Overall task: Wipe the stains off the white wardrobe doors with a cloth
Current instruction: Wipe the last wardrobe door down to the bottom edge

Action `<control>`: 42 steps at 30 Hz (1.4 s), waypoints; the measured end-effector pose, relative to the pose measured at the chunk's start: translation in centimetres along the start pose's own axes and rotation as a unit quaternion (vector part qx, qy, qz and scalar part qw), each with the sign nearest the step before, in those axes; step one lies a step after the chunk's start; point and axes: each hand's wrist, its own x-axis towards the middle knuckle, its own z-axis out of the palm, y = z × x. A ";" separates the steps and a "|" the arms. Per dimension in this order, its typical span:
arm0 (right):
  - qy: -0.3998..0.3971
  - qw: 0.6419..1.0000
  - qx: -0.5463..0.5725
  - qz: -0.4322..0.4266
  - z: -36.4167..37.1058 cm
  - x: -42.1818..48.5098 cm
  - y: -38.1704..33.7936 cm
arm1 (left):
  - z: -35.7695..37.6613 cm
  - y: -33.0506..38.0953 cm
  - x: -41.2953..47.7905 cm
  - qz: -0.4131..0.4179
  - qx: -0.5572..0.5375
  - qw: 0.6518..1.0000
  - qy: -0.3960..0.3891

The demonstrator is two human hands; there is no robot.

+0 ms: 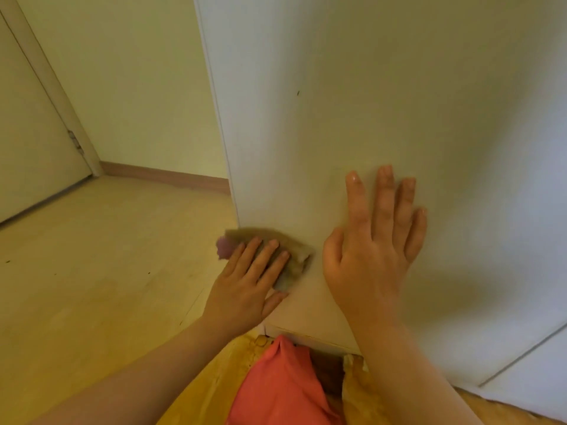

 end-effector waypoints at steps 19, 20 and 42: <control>0.025 0.999 0.012 -0.045 1.8 -1.7 1.7 | 1.6 4.2 2.3 -0.147 -0.076 0.984 0.071; 0.031 0.998 0.014 -0.044 1.8 -1.6 1.7 | 2.4 4.9 0.7 -0.149 -0.074 0.985 0.054; -0.008 0.998 0.004 -0.069 0.2 -2.5 3.5 | 5.0 11.1 -1.8 -0.820 -0.527 0.190 0.119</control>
